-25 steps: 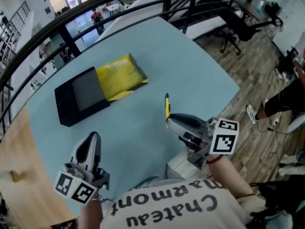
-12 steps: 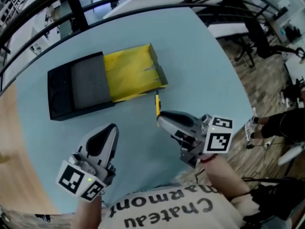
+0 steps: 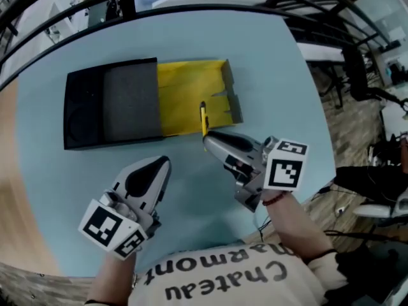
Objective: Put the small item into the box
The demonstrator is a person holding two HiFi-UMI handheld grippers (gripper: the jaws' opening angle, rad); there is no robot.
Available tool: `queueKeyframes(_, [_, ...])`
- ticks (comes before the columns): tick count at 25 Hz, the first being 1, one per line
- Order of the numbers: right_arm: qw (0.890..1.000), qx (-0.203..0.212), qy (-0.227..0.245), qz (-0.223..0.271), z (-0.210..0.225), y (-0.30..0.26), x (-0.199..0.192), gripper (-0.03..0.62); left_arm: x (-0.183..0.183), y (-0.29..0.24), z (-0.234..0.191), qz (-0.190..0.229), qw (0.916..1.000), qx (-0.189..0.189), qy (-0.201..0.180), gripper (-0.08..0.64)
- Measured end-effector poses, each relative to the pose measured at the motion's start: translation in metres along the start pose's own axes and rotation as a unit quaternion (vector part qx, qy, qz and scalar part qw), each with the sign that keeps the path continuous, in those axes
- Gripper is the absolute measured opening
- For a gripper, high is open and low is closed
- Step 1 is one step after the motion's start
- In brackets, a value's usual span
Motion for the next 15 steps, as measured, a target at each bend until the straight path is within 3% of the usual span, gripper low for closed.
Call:
queueKeyframes(4, [0.999, -0.026, 0.024, -0.04, 0.0, 0.0, 0.006, 0.075, -0.006, 0.004, 0.008, -0.01, 0.9997, 0.013, -0.015, 0.003])
queueKeyframes(7, [0.993, -0.053, 0.051, -0.09, 0.014, -0.002, 0.006, 0.075, -0.014, 0.002, 0.004, -0.015, 0.9998, 0.014, -0.007, 0.003])
queueKeyframes(12, [0.963, -0.094, 0.153, -0.202, 0.042, -0.02, 0.023, 0.074, -0.012, -0.011, -0.002, -0.02, 0.9992, 0.031, 0.018, 0.003])
queueKeyframes(15, [0.953, -0.083, 0.166, -0.239, 0.046, -0.027, 0.027, 0.074, -0.015, -0.005, 0.008, -0.013, 0.9986, 0.05, 0.007, 0.003])
Point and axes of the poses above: the fingertips, and each gripper's own axes: y backward along the fingers, z to its right, x out of its top, the point moved 8 cm from there along y, backward along the fingers, and after that the axes turned 13 degrees about y, right-handed, at the moved point
